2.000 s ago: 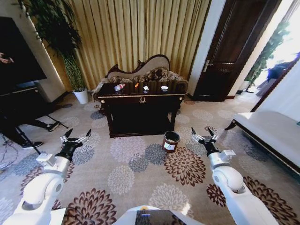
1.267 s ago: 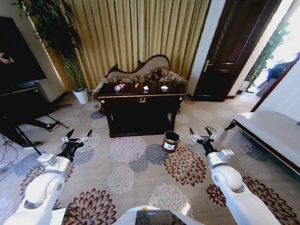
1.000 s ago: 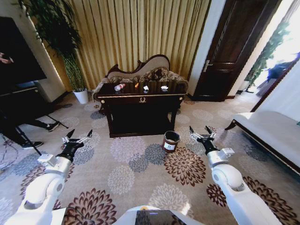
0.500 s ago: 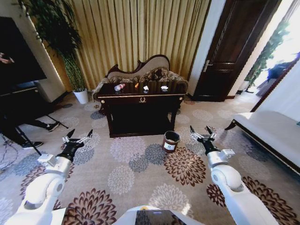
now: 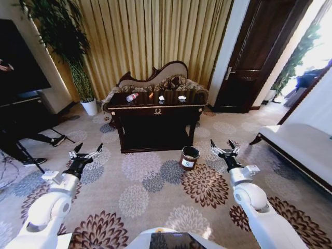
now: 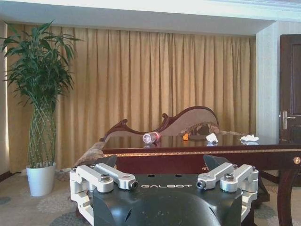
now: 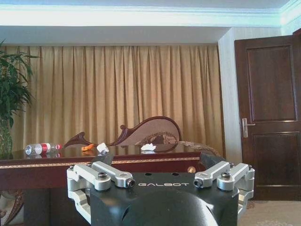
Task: Move to the front of the table and place the trash on the table into the trash bin.
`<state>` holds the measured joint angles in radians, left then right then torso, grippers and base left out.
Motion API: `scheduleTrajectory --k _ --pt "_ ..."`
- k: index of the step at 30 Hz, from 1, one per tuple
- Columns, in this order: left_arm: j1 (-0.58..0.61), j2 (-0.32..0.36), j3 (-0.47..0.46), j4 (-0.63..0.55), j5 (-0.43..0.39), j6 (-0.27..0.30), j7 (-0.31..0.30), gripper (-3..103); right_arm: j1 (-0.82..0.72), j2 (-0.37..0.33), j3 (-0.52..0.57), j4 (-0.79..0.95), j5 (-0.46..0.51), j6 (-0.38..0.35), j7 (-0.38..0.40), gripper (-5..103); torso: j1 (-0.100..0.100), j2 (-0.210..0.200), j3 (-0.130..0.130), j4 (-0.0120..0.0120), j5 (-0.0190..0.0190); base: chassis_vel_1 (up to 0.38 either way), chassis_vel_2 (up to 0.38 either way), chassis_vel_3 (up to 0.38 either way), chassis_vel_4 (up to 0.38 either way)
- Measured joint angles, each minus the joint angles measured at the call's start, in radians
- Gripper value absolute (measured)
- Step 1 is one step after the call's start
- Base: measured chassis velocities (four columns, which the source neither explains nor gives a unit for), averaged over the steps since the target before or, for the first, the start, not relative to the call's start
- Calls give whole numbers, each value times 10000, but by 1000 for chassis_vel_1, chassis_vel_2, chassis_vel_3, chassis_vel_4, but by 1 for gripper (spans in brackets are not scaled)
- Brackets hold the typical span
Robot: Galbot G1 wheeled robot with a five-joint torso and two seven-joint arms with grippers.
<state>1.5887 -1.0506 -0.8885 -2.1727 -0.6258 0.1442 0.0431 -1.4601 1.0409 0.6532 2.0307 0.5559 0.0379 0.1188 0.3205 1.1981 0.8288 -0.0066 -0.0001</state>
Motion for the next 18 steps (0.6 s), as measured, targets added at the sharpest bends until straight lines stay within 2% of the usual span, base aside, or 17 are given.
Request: scheduleTrajectory --k 18 --pt "-7 -13 3 37 -2 -25 6 100 -6 28 -28 -36 -103 18 0 100 0 -1 0 1 0 -112 106 114 -101"
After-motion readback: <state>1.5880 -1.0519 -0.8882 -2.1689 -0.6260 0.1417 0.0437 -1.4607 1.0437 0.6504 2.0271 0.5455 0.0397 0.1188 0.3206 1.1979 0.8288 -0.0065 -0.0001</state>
